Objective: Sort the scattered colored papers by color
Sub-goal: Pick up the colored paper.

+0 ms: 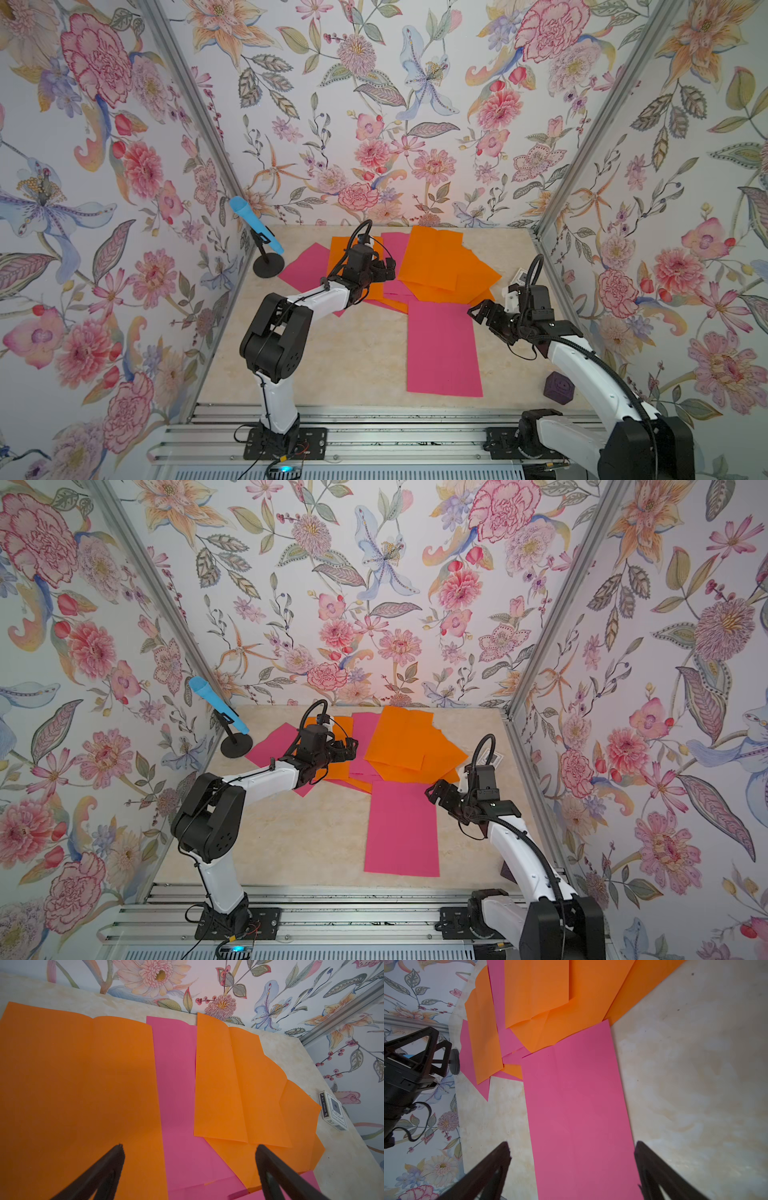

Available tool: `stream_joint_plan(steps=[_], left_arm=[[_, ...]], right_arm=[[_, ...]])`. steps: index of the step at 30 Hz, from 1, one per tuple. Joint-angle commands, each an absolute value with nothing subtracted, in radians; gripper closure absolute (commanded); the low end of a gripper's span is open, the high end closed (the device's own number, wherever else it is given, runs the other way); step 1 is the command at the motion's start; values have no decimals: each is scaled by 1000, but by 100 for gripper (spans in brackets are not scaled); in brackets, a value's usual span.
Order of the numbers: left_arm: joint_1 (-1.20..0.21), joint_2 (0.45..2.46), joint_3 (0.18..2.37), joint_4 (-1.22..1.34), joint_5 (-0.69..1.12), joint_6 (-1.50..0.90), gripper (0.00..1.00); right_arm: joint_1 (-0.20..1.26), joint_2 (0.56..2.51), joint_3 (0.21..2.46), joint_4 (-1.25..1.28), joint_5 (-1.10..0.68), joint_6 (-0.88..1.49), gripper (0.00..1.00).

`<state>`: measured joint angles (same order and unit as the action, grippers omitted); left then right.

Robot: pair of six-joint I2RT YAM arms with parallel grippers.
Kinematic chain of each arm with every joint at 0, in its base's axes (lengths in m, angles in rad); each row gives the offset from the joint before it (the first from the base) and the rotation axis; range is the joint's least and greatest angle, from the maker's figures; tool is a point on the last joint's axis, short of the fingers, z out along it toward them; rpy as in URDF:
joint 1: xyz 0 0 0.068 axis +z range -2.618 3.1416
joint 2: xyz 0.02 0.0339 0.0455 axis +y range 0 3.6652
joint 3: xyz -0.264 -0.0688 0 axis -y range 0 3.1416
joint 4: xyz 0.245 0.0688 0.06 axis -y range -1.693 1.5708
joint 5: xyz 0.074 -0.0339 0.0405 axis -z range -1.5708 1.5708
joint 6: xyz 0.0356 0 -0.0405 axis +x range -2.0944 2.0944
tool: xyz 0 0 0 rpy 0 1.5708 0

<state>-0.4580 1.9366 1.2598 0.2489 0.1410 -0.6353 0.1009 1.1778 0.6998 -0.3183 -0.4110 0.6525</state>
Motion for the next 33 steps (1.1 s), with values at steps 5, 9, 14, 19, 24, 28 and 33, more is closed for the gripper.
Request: stream_joint_plan(steps=[5, 9, 14, 19, 24, 28, 33], left_arm=[[-404, 2154, 1529, 326, 412, -653, 0], [-402, 2221, 1601, 343, 430, -658, 0], [-403, 2303, 1694, 327, 456, -693, 0], [-407, 2351, 1707, 386, 467, -758, 0], [-416, 2373, 1713, 416, 475, -787, 0], [-422, 2396, 1732, 410, 471, -795, 0], [-431, 2419, 1740, 404, 467, -800, 0]], right_arm=[[47, 1500, 815, 66, -584, 784, 16], [42, 1634, 896, 128, -628, 830, 23], [41, 1780, 1008, 139, -634, 844, 27], [45, 1891, 1065, 188, -644, 856, 34], [44, 1955, 1095, 229, -646, 871, 35], [45, 2018, 1145, 268, -687, 884, 36], [51, 2071, 1205, 288, -702, 905, 36]])
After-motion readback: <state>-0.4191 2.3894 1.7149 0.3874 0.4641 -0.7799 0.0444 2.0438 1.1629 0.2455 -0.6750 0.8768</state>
